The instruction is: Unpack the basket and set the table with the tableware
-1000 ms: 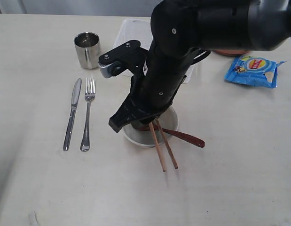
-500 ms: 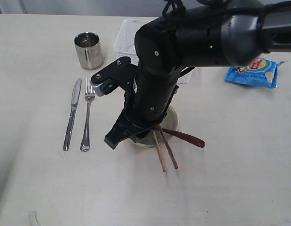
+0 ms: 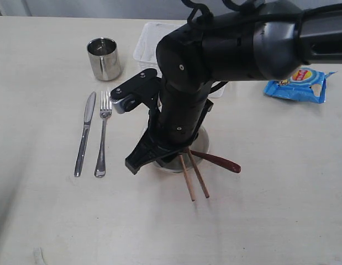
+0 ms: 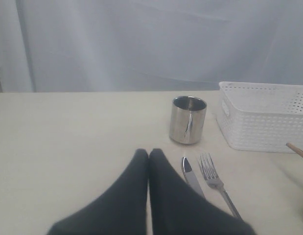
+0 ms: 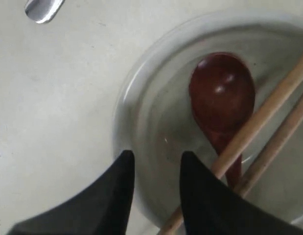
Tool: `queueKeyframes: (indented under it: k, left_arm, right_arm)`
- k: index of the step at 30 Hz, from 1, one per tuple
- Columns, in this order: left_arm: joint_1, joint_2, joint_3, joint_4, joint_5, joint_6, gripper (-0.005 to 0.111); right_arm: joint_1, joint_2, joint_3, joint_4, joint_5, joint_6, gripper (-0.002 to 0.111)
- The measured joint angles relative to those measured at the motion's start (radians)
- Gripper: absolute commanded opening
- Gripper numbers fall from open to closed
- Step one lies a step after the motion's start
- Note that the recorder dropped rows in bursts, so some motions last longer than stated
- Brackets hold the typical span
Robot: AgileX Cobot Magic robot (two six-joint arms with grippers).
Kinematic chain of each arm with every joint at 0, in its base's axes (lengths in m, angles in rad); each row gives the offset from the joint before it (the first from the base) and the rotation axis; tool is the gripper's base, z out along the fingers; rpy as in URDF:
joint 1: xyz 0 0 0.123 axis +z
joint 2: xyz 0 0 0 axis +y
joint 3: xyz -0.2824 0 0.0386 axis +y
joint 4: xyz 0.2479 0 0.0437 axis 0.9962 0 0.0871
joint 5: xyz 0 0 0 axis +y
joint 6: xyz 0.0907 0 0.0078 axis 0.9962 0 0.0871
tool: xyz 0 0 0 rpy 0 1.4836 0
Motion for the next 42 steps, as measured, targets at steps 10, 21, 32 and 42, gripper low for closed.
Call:
queueKeyframes:
  k: [10,21,32,42]
  left_arm:
    - [0.0,0.0,0.0,0.0,0.0,0.0,0.0]
    - [0.0,0.0,0.0,0.0,0.0,0.0,0.0]
    - [0.0,0.0,0.0,0.0,0.0,0.0,0.0]
    - [0.0,0.0,0.0,0.0,0.0,0.0,0.0]
  right_arm:
    - [0.0,0.0,0.0,-0.049,0.024,0.048,0.032]
    - [0.003,-0.133,0.003,-0.065,0.022,0.05,0.032]
    - [-0.274,-0.313,0.003,-0.248,-0.042,0.133,0.032]
    - [-0.63,-0.313,0.003,-0.25,-0.079,0.199,0.032]
